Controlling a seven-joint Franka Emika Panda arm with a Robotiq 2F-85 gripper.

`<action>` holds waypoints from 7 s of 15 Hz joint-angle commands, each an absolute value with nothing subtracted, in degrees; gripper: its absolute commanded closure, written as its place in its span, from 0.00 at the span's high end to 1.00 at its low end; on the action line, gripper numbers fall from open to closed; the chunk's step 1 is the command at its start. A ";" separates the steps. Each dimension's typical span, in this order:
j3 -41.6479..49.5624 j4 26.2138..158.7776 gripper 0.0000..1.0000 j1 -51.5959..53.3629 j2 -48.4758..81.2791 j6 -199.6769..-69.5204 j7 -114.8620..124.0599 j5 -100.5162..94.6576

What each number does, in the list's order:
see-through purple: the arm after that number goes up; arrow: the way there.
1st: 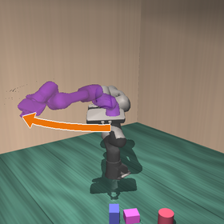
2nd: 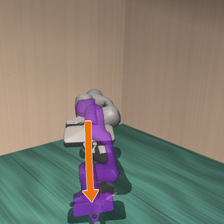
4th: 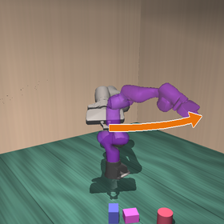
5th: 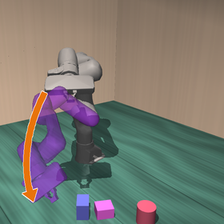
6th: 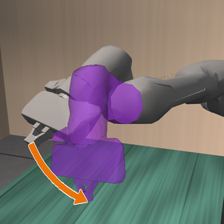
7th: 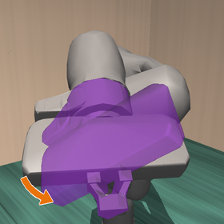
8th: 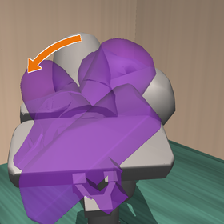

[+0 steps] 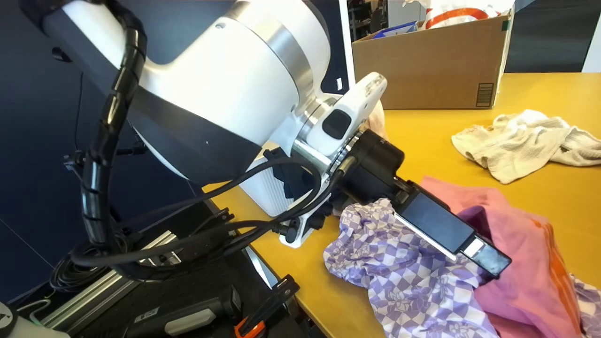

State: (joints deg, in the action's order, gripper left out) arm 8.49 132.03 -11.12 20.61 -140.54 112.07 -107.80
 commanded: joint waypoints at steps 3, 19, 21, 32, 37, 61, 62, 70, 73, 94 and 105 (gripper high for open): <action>7.88 127.93 1.00 -13.97 22.58 -141.64 108.33 -107.62; 7.41 123.42 0.00 -15.19 25.57 -141.47 106.45 -108.06; 7.34 123.64 0.01 -14.88 24.52 -140.67 106.05 -106.83; 2.75 117.52 0.01 -7.66 6.93 -139.51 101.13 -76.54; -1.48 123.39 0.01 -0.53 -4.04 -142.29 99.37 -68.23; -7.35 130.46 0.01 10.05 6.73 -169.04 55.14 -20.66; -8.65 130.19 0.01 10.39 8.98 -169.74 50.53 -16.21; -23.25 121.76 0.02 -1.28 17.96 -154.82 17.94 9.89; -18.05 120.36 0.32 0.62 15.82 -148.58 15.74 11.42; 0.32 126.41 1.00 3.32 7.27 -133.47 32.41 -9.29; 5.12 129.23 1.00 6.96 15.72 -164.90 38.48 -12.97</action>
State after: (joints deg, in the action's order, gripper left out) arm 2.96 128.05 4.79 15.76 -159.00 37.49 -13.03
